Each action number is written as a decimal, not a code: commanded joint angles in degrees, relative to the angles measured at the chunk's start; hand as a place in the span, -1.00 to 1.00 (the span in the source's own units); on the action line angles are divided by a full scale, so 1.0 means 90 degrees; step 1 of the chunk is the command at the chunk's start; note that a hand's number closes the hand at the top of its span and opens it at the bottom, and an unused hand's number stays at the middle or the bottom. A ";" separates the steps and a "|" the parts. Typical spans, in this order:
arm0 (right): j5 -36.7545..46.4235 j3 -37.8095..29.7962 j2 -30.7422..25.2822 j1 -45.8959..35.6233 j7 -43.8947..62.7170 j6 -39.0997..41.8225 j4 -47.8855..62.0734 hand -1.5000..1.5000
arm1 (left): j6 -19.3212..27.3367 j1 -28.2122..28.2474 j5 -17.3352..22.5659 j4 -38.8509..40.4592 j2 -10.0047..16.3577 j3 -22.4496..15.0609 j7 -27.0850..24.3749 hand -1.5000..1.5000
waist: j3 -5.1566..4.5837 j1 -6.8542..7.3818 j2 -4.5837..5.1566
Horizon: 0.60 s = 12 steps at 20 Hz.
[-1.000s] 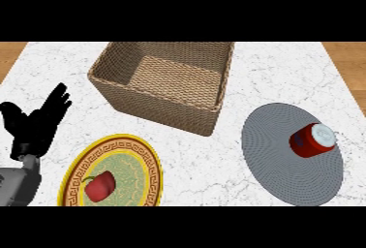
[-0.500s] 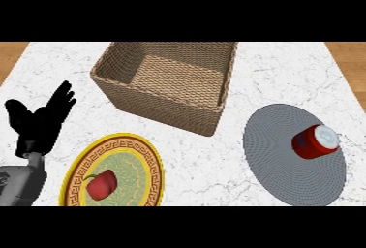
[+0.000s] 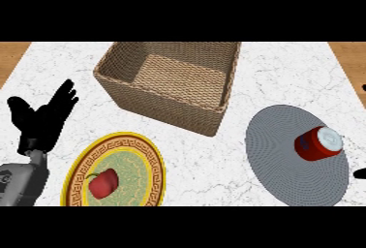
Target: Pick the can from the placemat and place it in the basket
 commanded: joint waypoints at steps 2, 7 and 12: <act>0.1038 0.0655 0.0622 -0.0344 -0.0420 -0.0587 0.0765 -1.00 | -0.0178 0.0273 -0.0139 0.0241 -0.0211 0.0100 -0.0504 0.00 | -0.0002 0.0029 0.0008; 0.1369 0.0826 0.0628 -0.0867 0.0008 -0.0214 0.1342 -1.00 | -0.0211 0.0356 -0.0213 -0.0476 -0.0181 0.0184 0.0098 0.00 | -0.0002 0.0032 -0.0004; 0.1640 0.0651 0.0670 -0.0865 -0.0206 0.0000 0.1502 -1.00 | -0.0508 0.0302 -0.0433 -0.0078 -0.0246 0.0474 -0.0123 0.00 | -0.0004 -0.0008 -0.0007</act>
